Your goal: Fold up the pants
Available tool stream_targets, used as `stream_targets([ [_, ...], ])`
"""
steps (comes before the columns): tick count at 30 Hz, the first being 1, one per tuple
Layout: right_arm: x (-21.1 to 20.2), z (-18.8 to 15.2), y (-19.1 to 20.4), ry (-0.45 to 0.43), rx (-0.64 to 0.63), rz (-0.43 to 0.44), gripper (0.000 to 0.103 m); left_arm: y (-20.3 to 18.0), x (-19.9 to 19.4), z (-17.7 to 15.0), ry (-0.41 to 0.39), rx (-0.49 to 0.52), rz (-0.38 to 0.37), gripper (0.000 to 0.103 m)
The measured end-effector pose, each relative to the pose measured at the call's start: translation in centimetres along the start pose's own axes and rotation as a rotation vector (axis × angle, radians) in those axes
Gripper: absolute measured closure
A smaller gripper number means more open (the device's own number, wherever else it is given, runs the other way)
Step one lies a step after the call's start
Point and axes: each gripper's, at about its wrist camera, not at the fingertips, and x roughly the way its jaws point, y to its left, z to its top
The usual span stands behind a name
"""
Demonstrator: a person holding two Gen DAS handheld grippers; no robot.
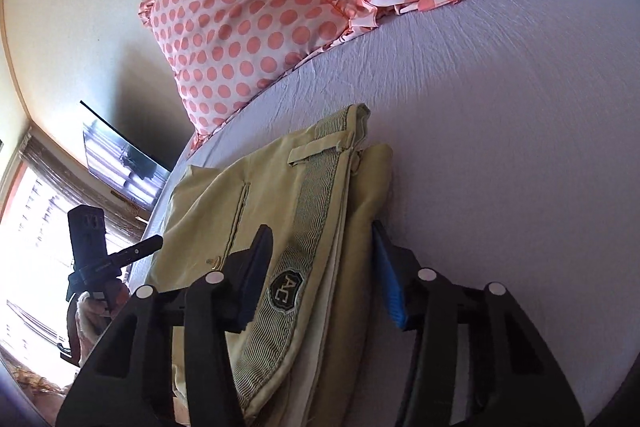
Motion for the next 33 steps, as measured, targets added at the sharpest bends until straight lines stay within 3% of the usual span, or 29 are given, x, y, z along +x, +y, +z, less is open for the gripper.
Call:
stream_targets([
  [3, -0.1, 0.5, -1.0, 0.019, 0.049, 0.020, 0.066, 0.3, 0.9, 0.7, 0.014, -0.017, -0.062, 0.027],
  [8, 1.0, 1.6, -0.8, 0.030, 0.034, 0.016, 0.065, 2.1, 1.8, 2.6, 0.017, -0.119, -0.210, 0.023],
  [9, 1.3, 1.6, -0.6, 0.048, 0.027, 0.039, 0.067, 2.3, 2.0, 2.8, 0.016, -0.132, -0.222, 0.031],
  [10, 1.7, 1.6, -0.6, 0.075, 0.034, 0.079, 0.084, 2.4, 2.2, 2.8, 0.025, -0.148, -0.207, 0.061],
  [12, 1.7, 1.6, -0.7, 0.080, 0.046, 0.130, 0.086, 2.6, 2.8, 2.7, 0.051, -0.166, -0.217, 0.084],
  [13, 1.6, 1.9, -0.6, 0.074, 0.045, 0.145, 0.087, 2.5, 2.6, 2.8, 0.042, -0.160, -0.209, 0.088],
  [18, 1.0, 5.6, 1.4, -0.002, -0.029, 0.183, 0.089, 0.3, 1.2, 6.0, -0.019, -0.046, -0.110, 0.096],
  [23, 2.9, 11.1, 1.3, -0.104, -0.045, 0.123, 0.091, -1.6, 3.7, 11.6, -0.108, 0.058, 0.096, 0.096],
  [25, 4.4, 12.2, 0.2, -0.109, -0.014, 0.047, 0.090, -1.5, 6.1, 13.0, -0.106, 0.059, 0.178, 0.091],
  [27, 6.4, 12.3, -0.5, -0.049, -0.004, -0.109, 0.081, -1.1, 7.7, 13.3, -0.080, 0.045, 0.241, 0.081],
  [28, 6.5, 11.9, -0.8, -0.027, -0.007, -0.180, 0.069, -1.0, 7.4, 13.0, -0.098, 0.050, 0.250, 0.078],
  [29, 6.1, 11.5, -0.7, -0.034, -0.014, -0.224, 0.067, -1.2, 6.7, 12.5, -0.122, 0.065, 0.272, 0.076],
  [31, 4.0, 10.5, -0.1, -0.085, -0.041, -0.221, 0.065, -1.7, 4.6, 11.3, -0.185, 0.101, 0.346, 0.076],
  [33, 2.2, 9.4, 0.9, -0.117, -0.049, -0.137, 0.056, -2.4, 2.2, 9.8, -0.236, 0.112, 0.307, 0.074],
])
